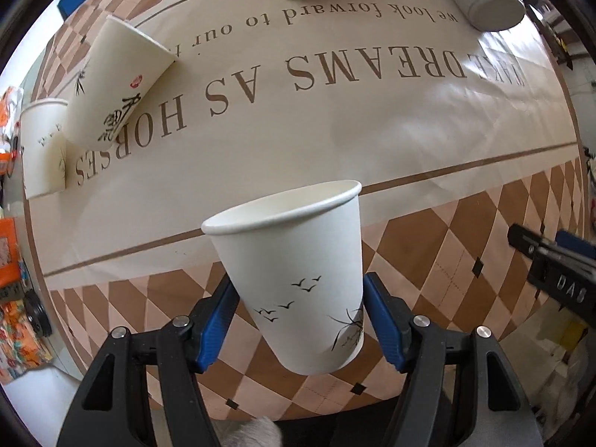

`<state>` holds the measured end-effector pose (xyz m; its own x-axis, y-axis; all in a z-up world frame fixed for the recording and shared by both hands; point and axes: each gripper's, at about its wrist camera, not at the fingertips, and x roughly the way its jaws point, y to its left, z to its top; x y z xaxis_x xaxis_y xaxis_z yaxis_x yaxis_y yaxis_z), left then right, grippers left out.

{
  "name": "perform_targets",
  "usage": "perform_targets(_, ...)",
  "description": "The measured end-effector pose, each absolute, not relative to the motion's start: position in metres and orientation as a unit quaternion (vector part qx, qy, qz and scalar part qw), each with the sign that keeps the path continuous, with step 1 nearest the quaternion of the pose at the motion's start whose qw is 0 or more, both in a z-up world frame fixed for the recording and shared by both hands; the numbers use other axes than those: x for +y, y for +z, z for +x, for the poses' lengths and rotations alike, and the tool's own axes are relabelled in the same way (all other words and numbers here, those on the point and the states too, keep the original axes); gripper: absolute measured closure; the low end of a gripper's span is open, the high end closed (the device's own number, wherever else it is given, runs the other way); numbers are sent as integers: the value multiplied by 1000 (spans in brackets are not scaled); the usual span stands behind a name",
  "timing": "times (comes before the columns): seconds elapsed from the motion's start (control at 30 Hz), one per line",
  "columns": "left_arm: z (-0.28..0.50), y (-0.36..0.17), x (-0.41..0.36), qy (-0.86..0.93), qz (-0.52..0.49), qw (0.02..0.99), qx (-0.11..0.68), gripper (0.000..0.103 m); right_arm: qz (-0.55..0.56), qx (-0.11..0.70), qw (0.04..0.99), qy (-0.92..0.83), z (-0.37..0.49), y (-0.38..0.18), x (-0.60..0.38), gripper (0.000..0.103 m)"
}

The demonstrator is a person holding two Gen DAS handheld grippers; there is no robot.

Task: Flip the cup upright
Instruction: 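Lift the bird-print cup with the left tool and rotate it rim-up, then grasp the upright cup with the right tool while the left tool releases it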

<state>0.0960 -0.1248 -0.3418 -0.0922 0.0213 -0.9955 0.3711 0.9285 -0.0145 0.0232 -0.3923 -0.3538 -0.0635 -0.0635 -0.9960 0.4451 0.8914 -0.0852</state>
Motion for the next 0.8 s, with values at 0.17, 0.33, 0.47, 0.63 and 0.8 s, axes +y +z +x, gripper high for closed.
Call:
perform_targets(0.17,97,-342,-129,-139,109,667,724,17,136,703,672,-192,12,-353,-383,19)
perform_targets(0.33,97,-335,-125,-135,97,676,718,17,135,702,672,-194,9,-355,-376,19)
perform_targets(0.47,95,-321,-114,-126,85,688,709,17,138,702,672,-194,10,-354,-376,19)
perform_targets(0.63,89,-287,-89,-106,54,718,685,17,147,699,675,-188,2,-350,-370,19)
perform_targets(0.8,87,-255,-45,-53,36,765,641,16,171,691,687,-150,-2,-327,-356,19)
